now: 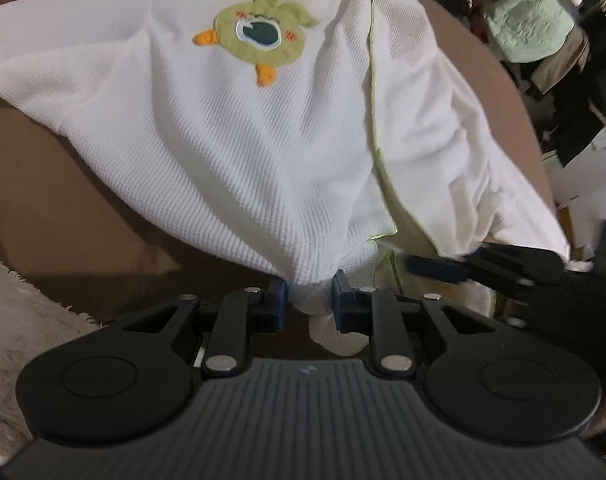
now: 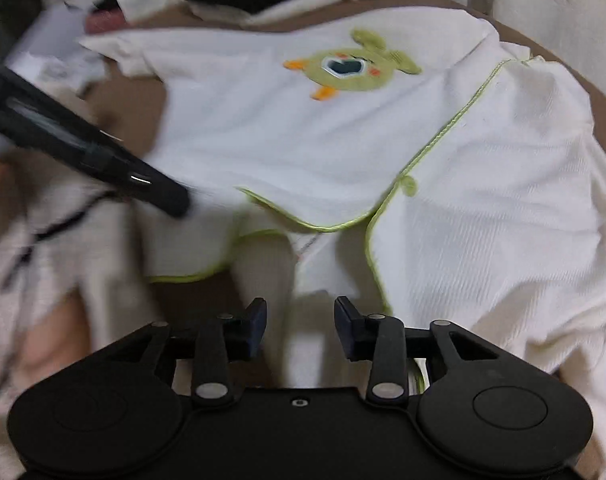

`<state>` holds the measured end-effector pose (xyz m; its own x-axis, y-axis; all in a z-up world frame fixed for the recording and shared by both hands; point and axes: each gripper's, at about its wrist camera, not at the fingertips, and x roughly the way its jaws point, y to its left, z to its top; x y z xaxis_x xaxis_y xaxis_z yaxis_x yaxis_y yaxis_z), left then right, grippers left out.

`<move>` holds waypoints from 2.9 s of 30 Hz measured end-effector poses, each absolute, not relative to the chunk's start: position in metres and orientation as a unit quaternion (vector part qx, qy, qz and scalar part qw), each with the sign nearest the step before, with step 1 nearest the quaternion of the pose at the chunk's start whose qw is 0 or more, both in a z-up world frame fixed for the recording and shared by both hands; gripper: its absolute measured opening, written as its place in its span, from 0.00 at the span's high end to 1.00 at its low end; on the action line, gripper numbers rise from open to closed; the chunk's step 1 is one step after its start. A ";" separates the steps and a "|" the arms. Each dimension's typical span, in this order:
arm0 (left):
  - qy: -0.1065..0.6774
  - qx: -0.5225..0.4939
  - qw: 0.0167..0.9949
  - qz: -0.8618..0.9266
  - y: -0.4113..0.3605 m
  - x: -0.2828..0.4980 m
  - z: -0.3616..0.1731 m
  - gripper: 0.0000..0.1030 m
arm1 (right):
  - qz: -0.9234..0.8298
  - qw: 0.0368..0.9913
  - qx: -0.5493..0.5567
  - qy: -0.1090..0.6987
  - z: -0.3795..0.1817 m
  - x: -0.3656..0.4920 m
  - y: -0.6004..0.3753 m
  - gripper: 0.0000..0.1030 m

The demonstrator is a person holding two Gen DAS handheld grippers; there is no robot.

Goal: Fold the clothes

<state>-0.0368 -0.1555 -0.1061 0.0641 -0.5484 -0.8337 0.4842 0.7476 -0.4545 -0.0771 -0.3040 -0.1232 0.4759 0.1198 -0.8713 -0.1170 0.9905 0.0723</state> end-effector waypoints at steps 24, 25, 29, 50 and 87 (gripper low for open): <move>0.627 0.110 0.708 -0.306 -0.190 -0.061 -0.153 0.54 | 0.207 0.854 0.114 0.463 -0.101 -0.111 -0.336 0.71; 0.615 0.114 0.725 -0.289 -0.187 -0.058 -0.146 0.54 | 0.197 0.861 0.112 0.456 -0.094 -0.111 -0.345 0.70; 0.561 0.121 0.763 -0.297 -0.180 -0.059 -0.102 0.51 | 0.160 0.884 0.103 0.427 -0.065 -0.110 -0.383 0.60; 0.349 0.047 0.892 -0.283 -0.303 0.163 -0.085 0.26 | -0.056 0.874 0.324 0.358 -0.071 0.043 -0.596 0.39; 0.460 0.086 0.768 -0.438 -0.340 0.055 -0.151 0.86 | -0.061 0.864 0.432 0.251 -0.169 0.055 -0.674 0.30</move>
